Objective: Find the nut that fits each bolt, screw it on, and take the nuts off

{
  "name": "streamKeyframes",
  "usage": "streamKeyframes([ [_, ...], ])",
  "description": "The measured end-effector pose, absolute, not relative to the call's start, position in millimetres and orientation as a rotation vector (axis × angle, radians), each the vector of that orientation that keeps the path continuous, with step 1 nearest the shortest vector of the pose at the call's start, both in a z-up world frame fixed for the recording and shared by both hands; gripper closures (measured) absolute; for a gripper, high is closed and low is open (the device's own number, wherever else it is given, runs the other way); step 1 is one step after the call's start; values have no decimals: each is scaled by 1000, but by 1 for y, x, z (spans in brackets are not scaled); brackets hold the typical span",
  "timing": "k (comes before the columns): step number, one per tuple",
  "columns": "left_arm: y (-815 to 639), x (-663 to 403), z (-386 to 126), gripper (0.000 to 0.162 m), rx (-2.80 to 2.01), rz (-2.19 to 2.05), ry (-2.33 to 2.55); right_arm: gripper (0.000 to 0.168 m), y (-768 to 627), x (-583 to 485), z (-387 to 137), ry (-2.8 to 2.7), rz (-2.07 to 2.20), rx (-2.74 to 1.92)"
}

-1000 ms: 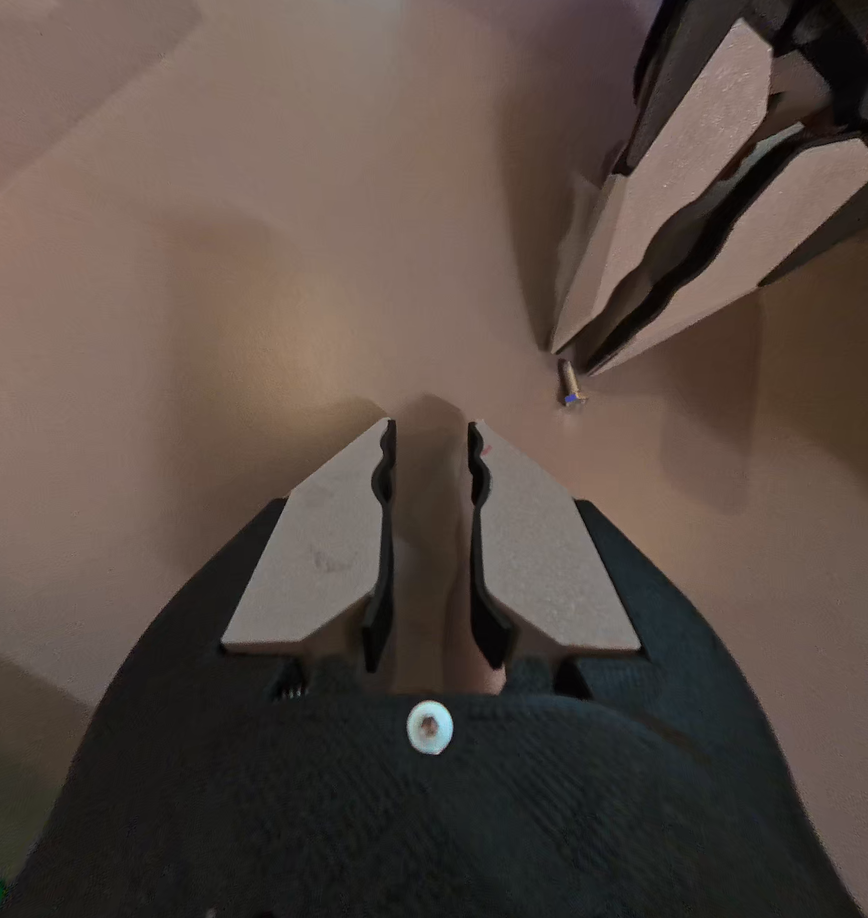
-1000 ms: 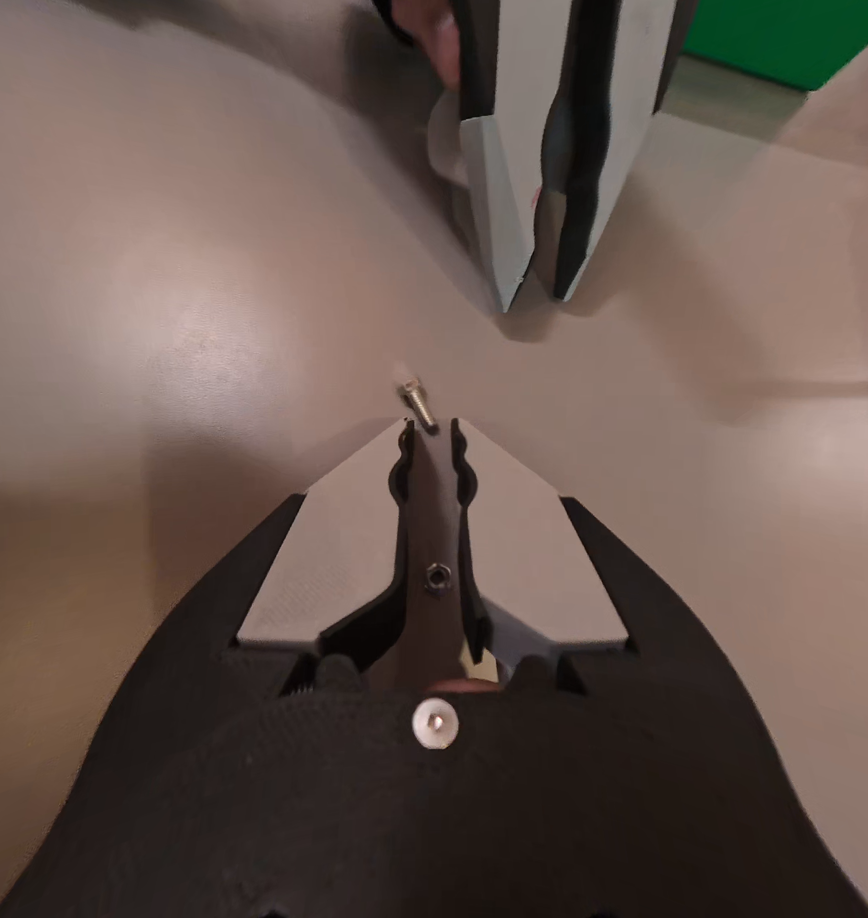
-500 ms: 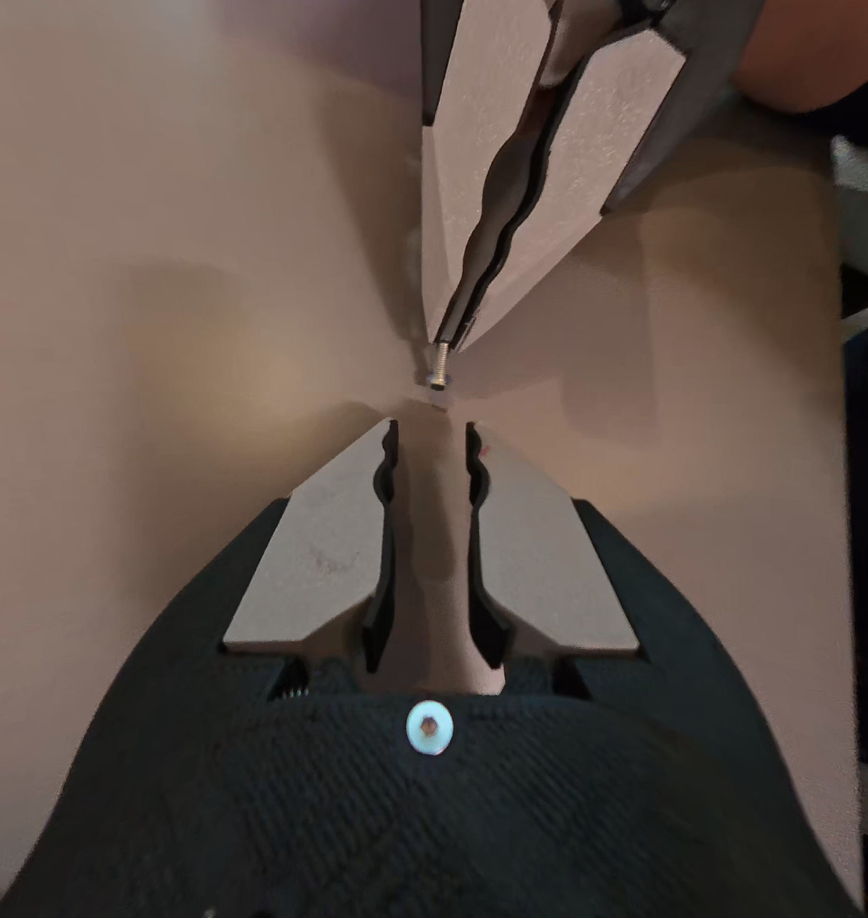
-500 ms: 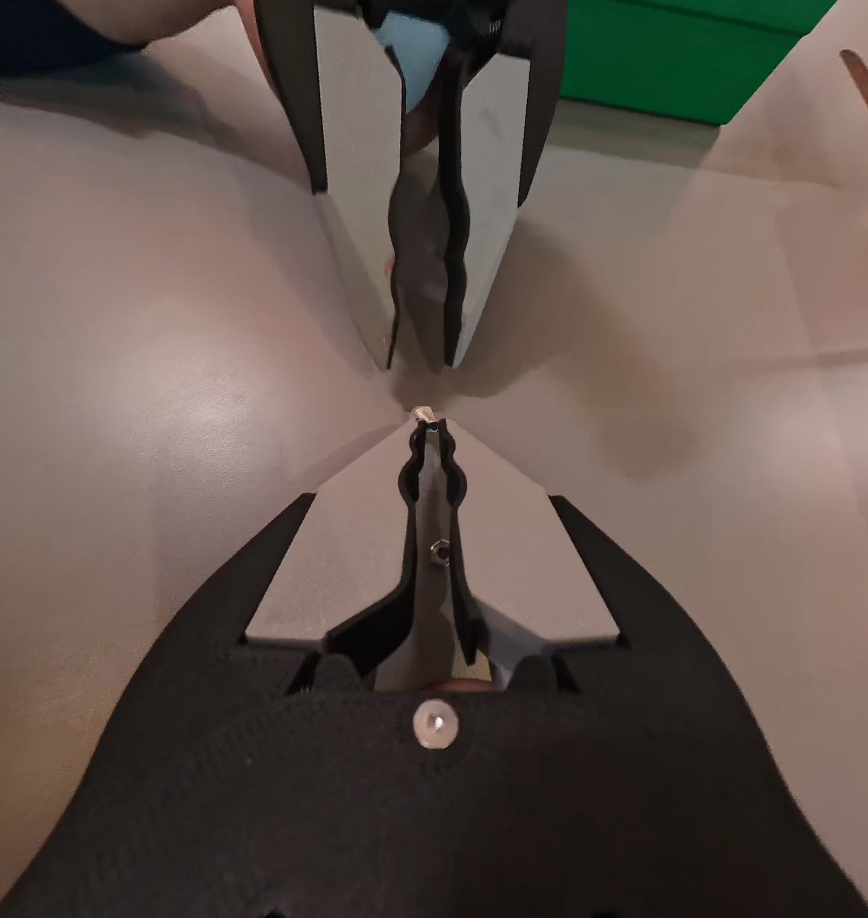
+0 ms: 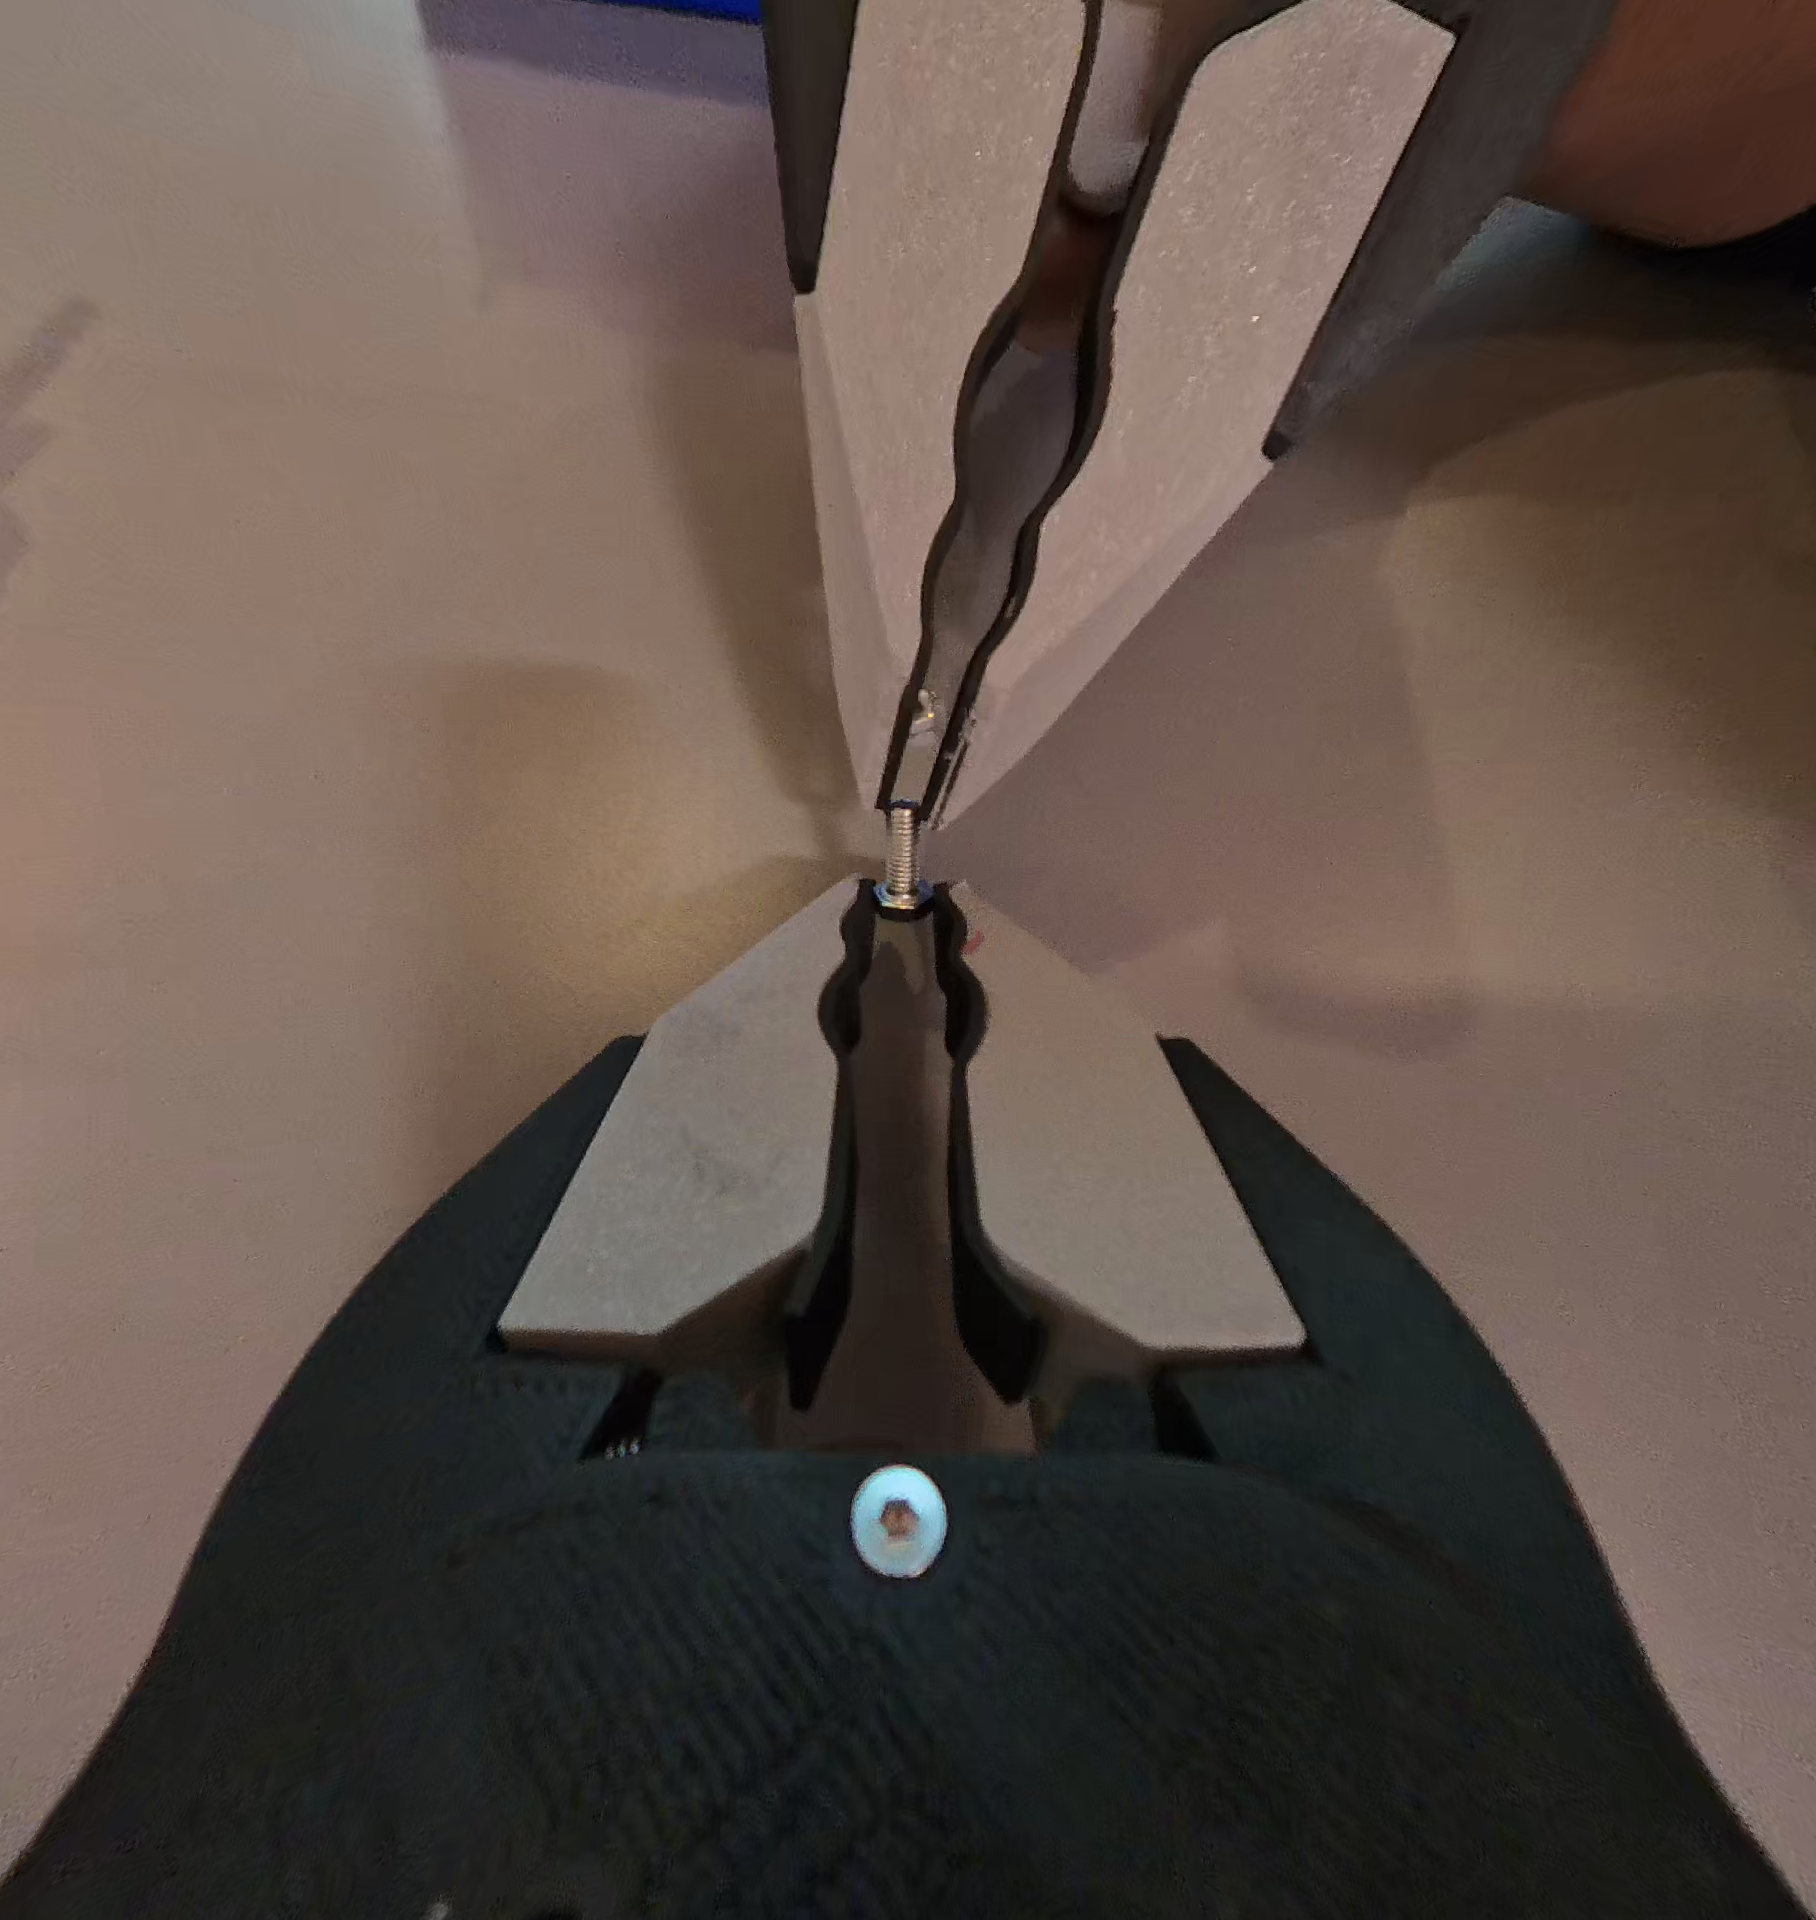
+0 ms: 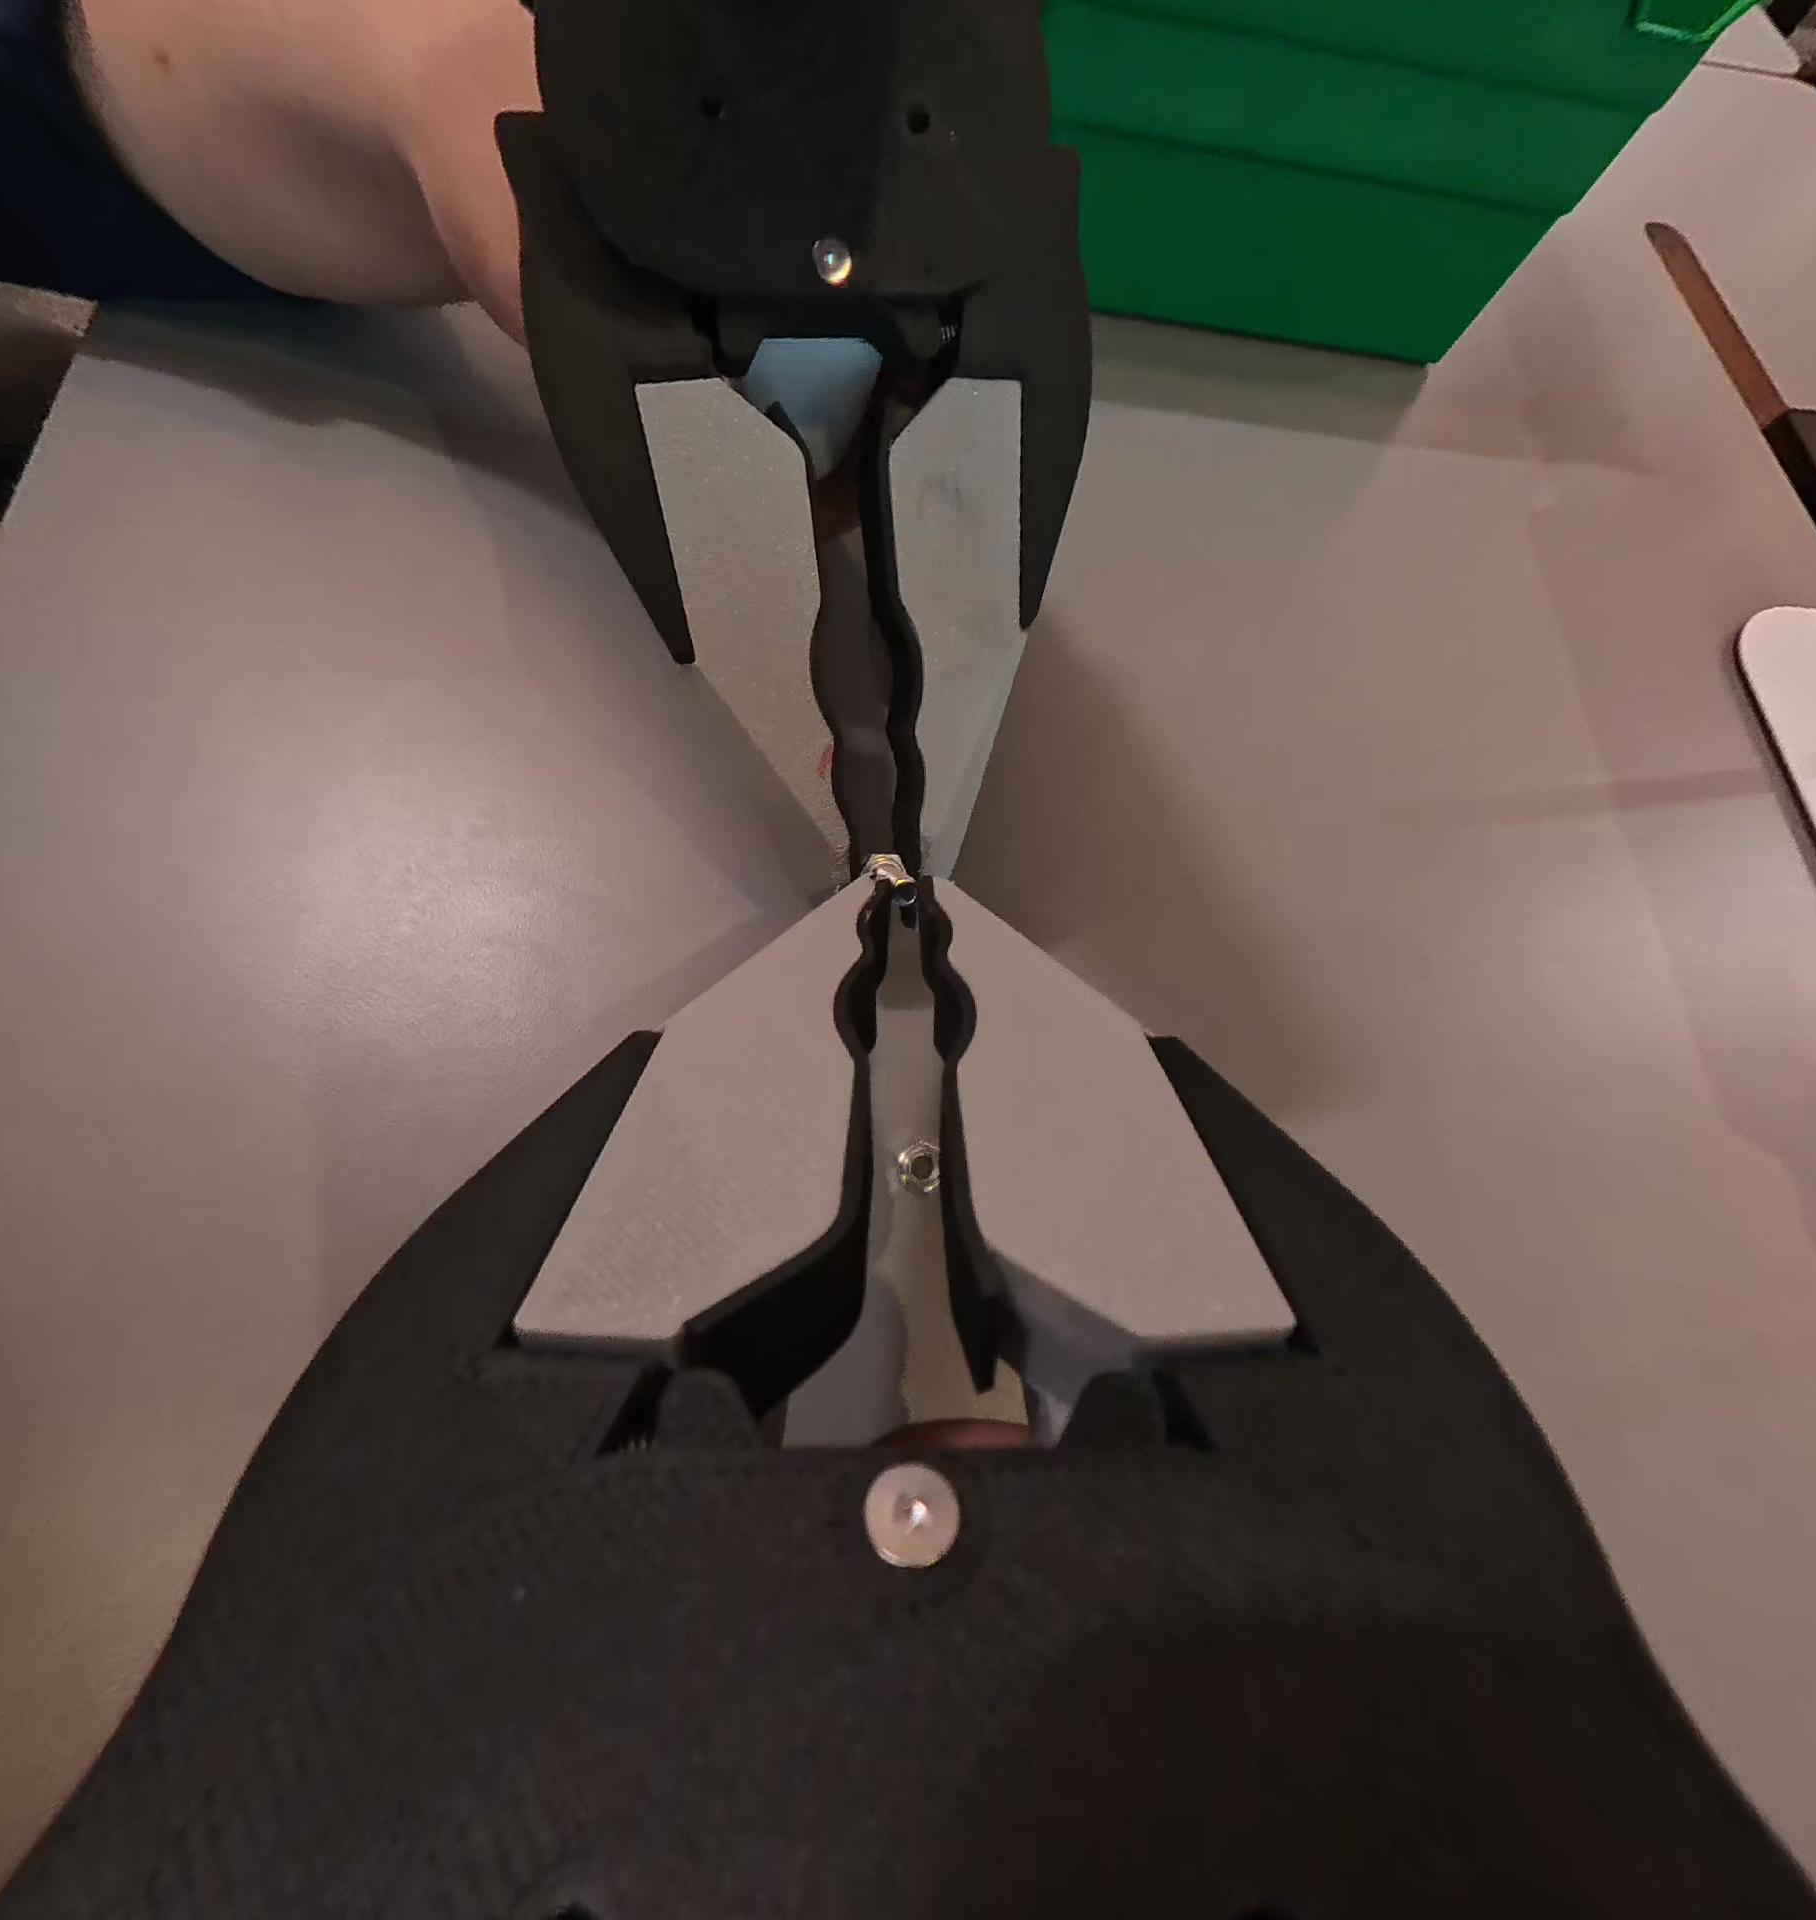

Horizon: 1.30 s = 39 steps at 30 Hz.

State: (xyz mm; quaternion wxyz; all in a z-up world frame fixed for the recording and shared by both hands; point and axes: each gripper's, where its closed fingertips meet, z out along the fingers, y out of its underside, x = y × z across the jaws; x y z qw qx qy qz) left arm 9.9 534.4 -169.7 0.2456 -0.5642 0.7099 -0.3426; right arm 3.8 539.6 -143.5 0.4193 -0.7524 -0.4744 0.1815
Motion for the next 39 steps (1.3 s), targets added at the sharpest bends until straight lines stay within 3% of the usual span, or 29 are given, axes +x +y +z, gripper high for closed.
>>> streamKeyframes([
  [11, 536, 12, -146, 154, -1529, -1097, 1825, 160, 545, 1, -115, -1044, 560, -1813],
  [39, 534, 15, -128, 154, -1505, -1330, 1713, 166, 545, 4, -121, -987, 616, -1923],
])
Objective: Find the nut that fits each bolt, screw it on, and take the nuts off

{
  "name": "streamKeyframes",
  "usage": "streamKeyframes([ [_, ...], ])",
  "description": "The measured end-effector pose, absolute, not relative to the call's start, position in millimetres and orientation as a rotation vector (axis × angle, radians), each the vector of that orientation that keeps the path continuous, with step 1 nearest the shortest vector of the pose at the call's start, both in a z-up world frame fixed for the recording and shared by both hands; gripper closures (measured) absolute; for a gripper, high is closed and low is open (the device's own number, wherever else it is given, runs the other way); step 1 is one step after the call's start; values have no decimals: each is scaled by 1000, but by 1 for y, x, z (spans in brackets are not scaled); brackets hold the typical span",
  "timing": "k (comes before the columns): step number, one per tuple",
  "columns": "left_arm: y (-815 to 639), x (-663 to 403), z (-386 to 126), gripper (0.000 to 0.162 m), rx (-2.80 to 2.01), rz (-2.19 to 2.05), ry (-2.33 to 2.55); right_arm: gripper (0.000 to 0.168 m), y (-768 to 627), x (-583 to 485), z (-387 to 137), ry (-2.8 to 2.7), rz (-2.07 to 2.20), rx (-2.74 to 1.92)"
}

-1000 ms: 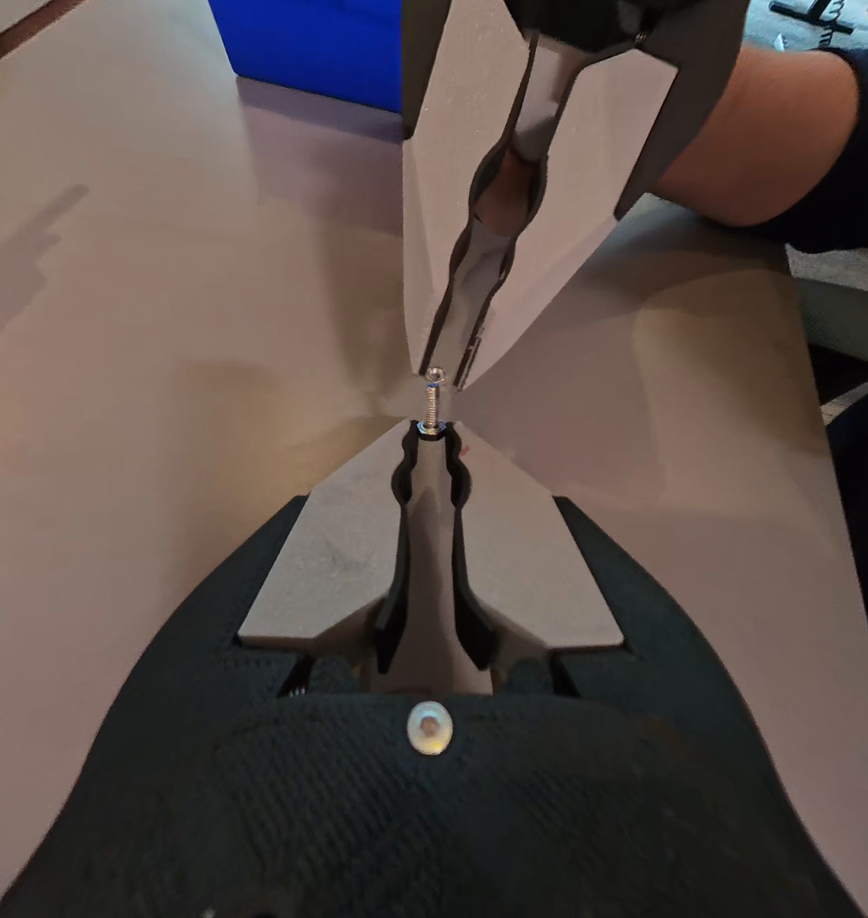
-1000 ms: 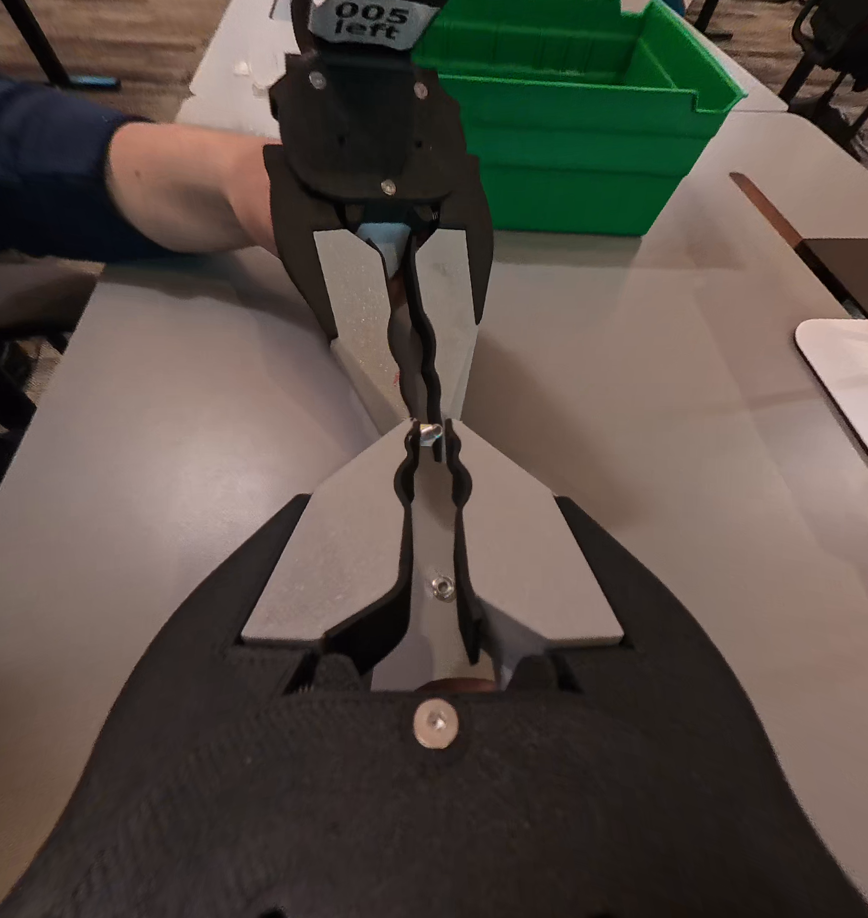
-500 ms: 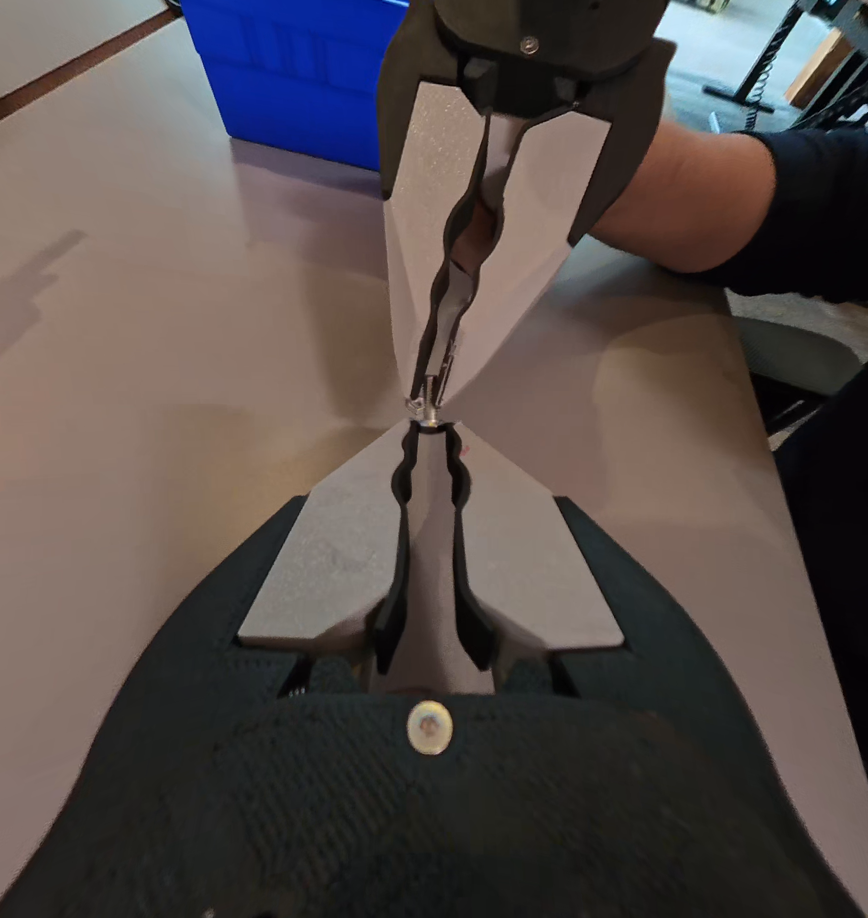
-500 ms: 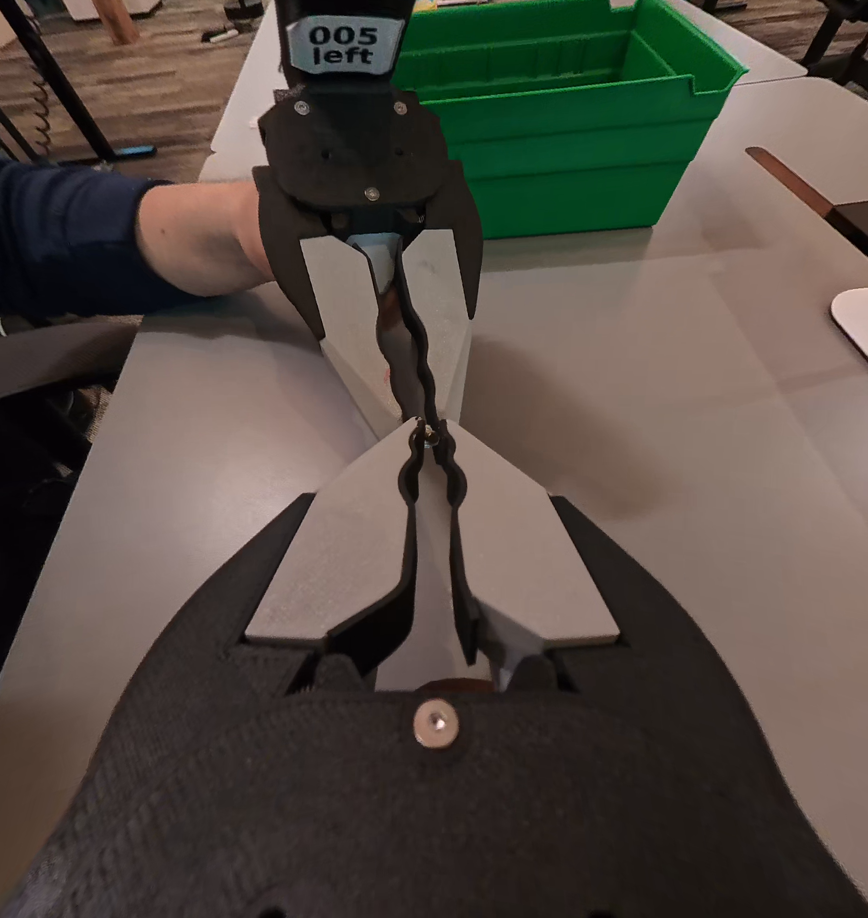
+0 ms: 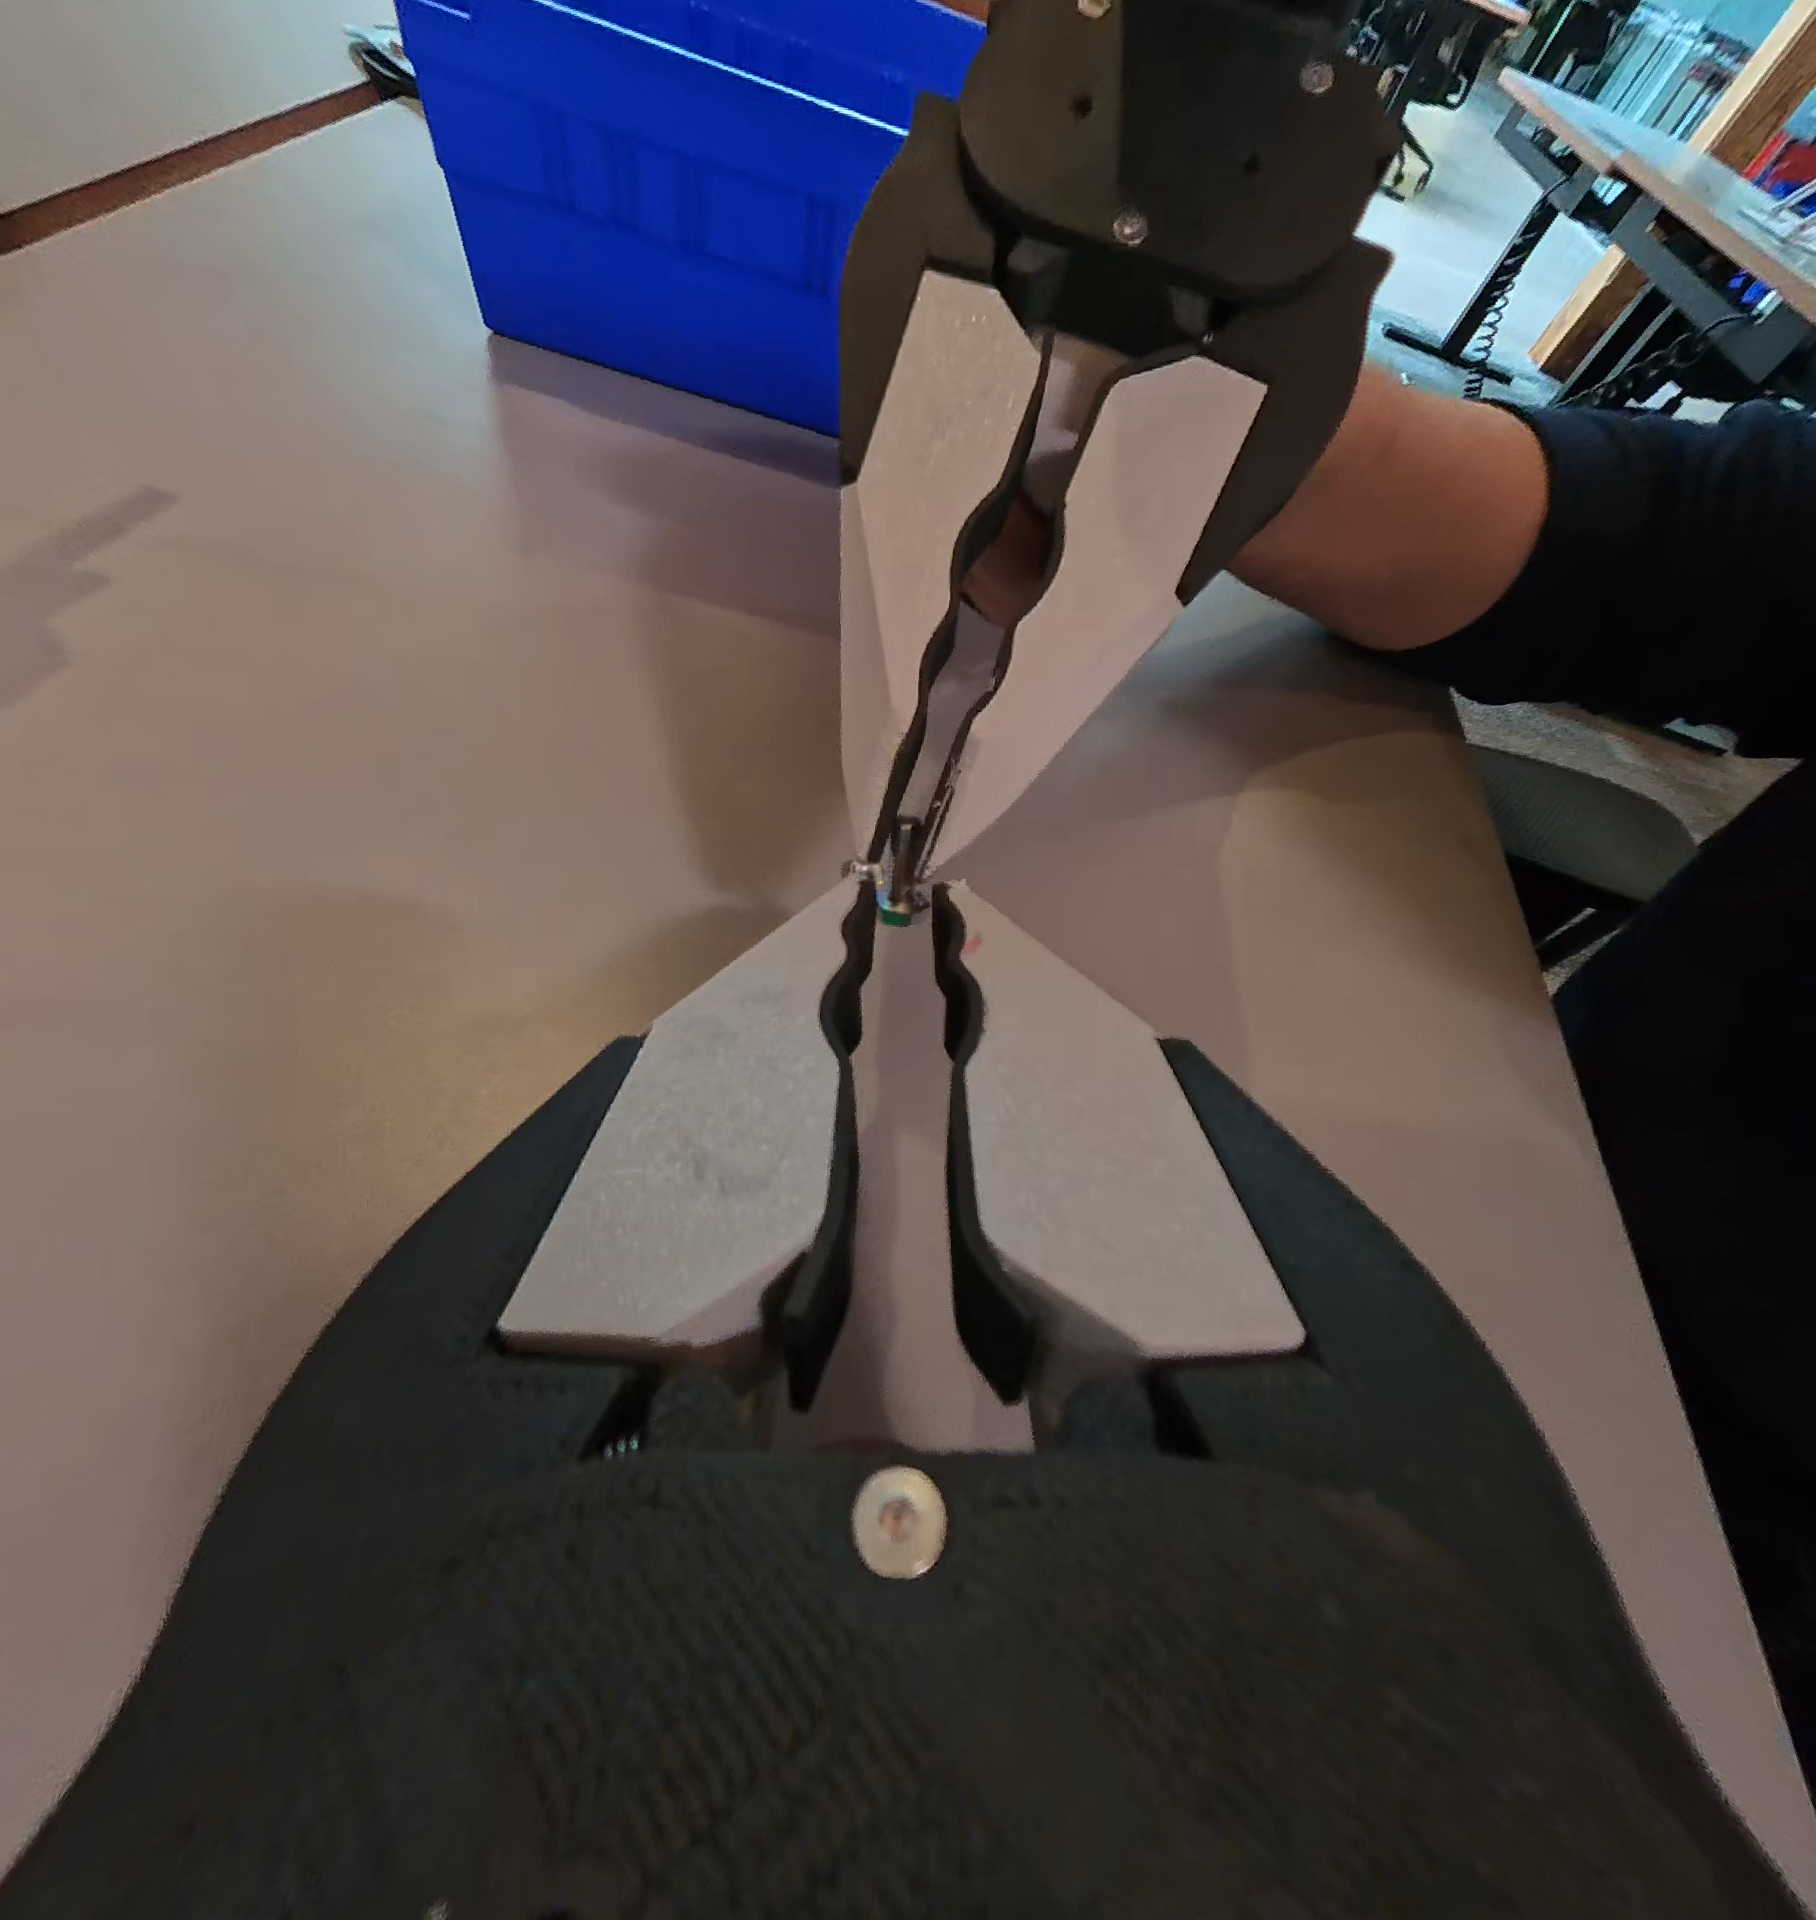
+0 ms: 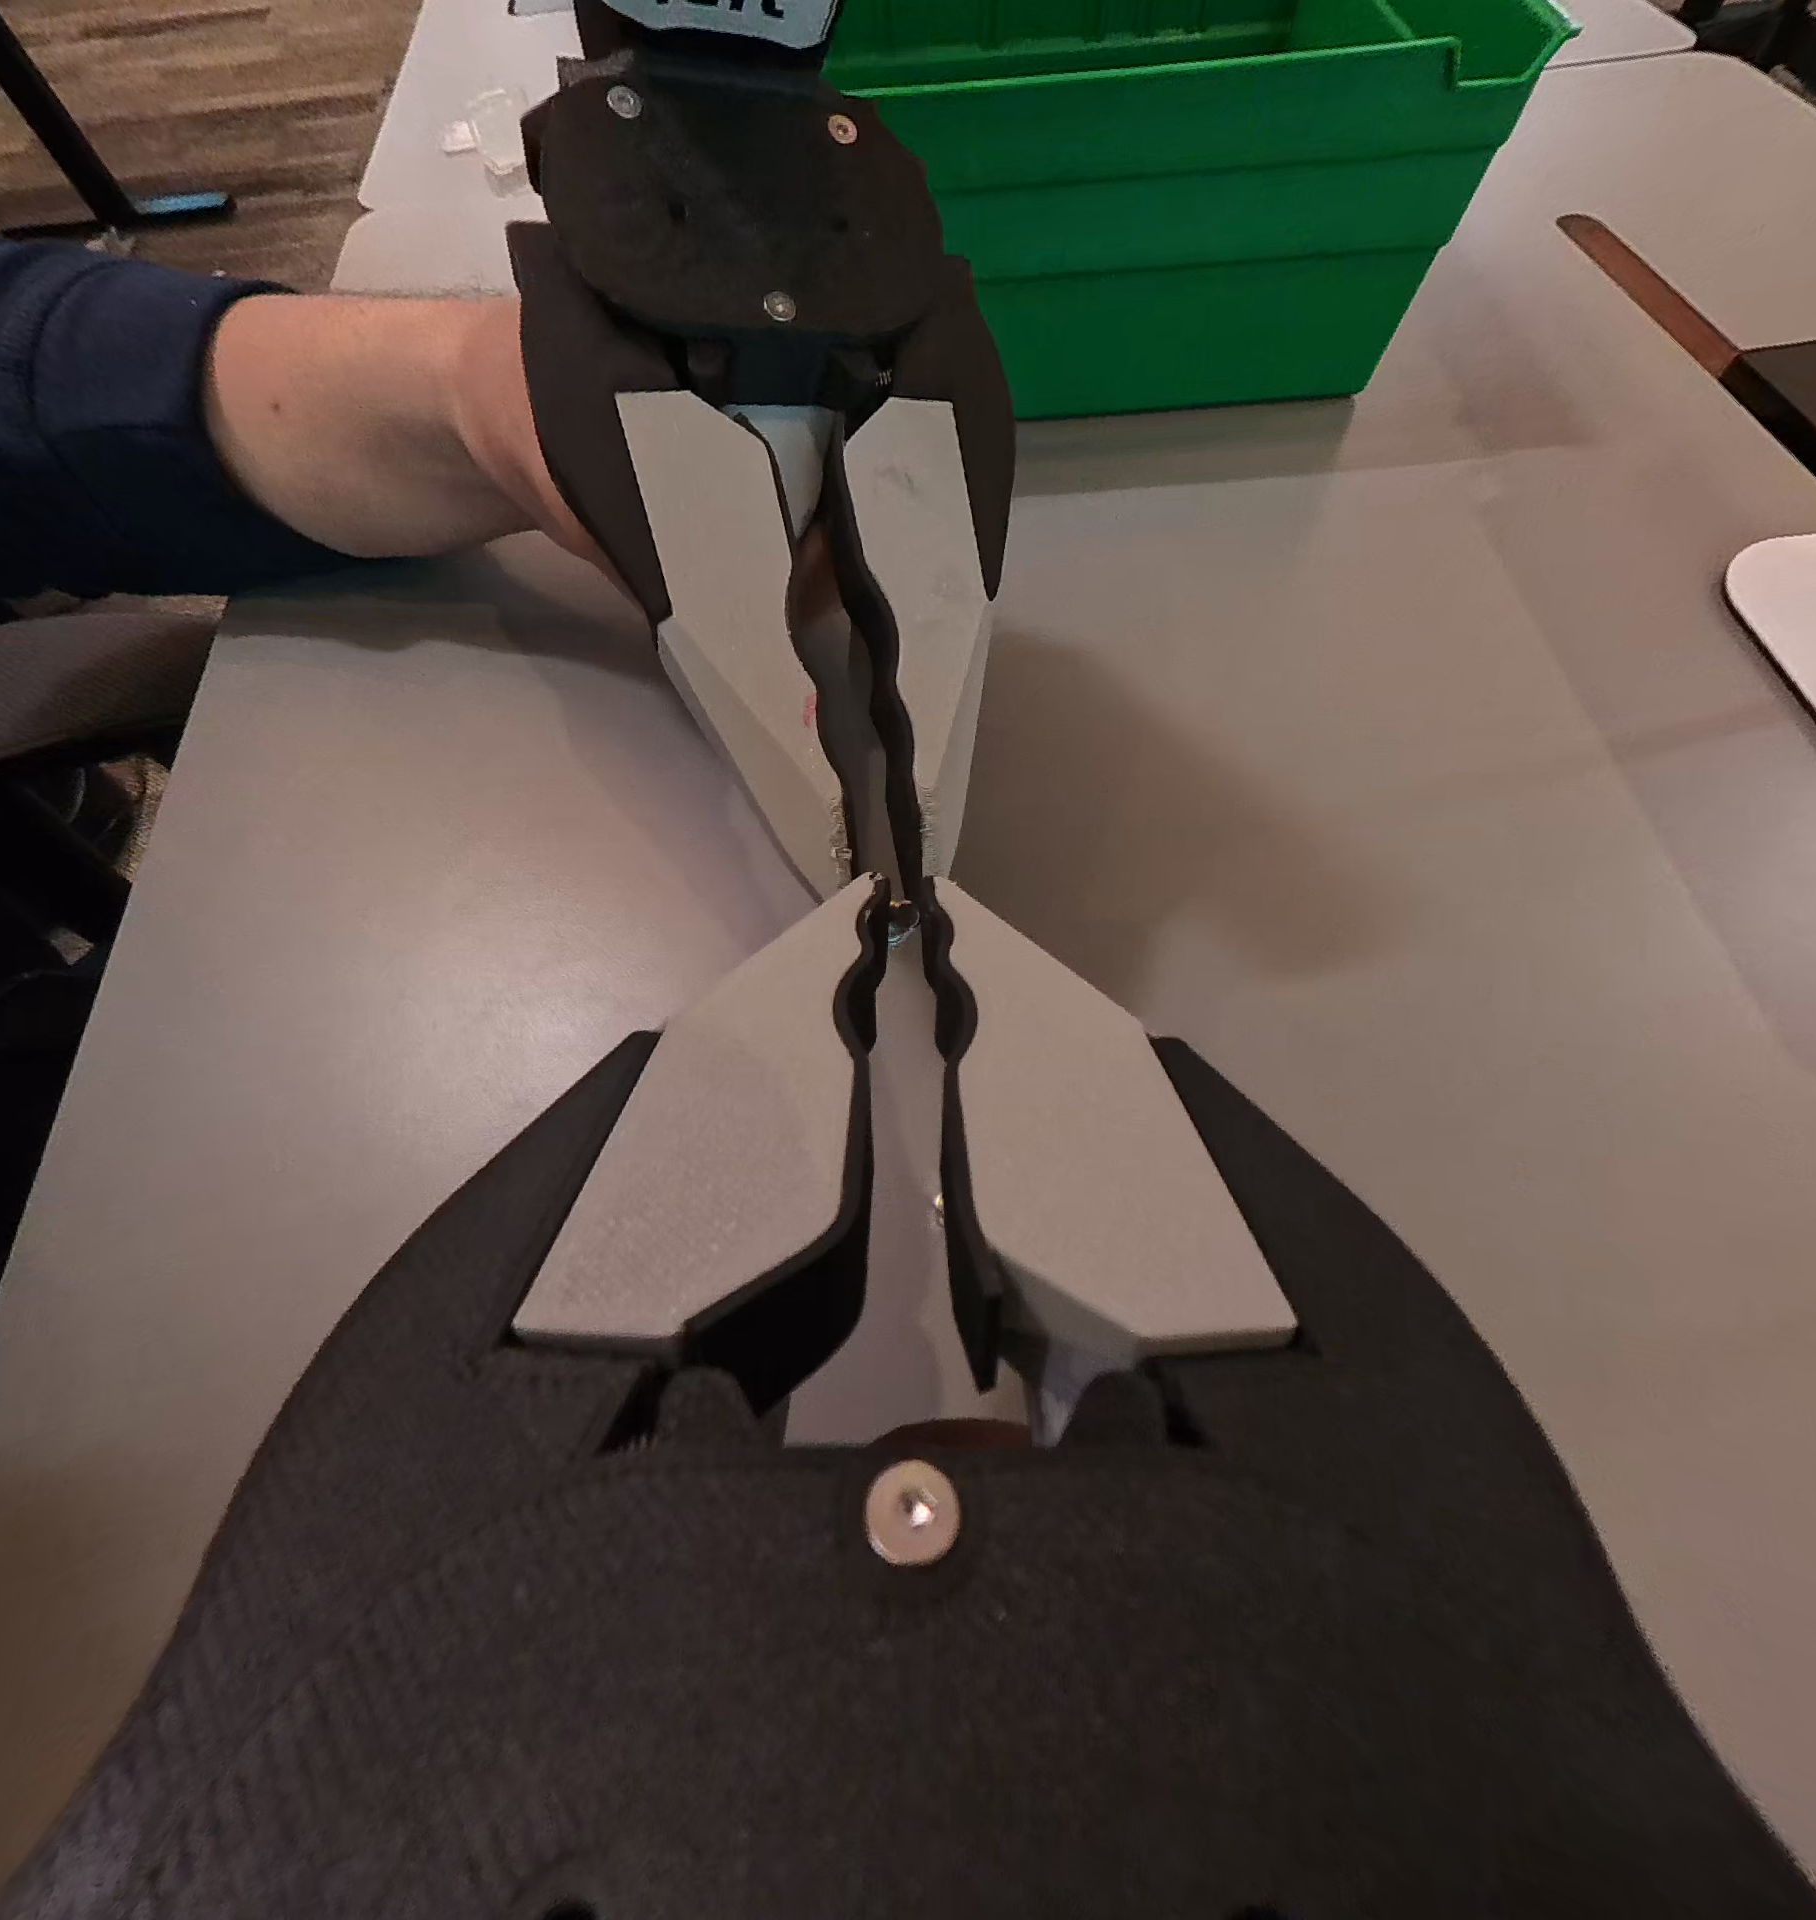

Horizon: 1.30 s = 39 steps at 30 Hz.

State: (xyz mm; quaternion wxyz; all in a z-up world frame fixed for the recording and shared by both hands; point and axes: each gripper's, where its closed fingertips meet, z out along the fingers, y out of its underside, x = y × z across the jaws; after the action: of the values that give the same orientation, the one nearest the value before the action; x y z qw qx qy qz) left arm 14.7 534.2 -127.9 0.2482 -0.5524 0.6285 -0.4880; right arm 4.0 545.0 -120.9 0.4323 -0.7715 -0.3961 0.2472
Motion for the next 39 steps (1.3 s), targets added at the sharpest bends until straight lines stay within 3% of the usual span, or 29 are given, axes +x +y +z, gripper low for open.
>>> streamKeyframes([
  [15, 537, 17, -107, 154, -1523, -1578, 1541, 166, 552, 4, -98, -765, 846, -1873],
  [39, 552, 22, -94, 145, -1496, -1640, 1363, 166, 562, 5, -83, -583, 917, -1825],
])
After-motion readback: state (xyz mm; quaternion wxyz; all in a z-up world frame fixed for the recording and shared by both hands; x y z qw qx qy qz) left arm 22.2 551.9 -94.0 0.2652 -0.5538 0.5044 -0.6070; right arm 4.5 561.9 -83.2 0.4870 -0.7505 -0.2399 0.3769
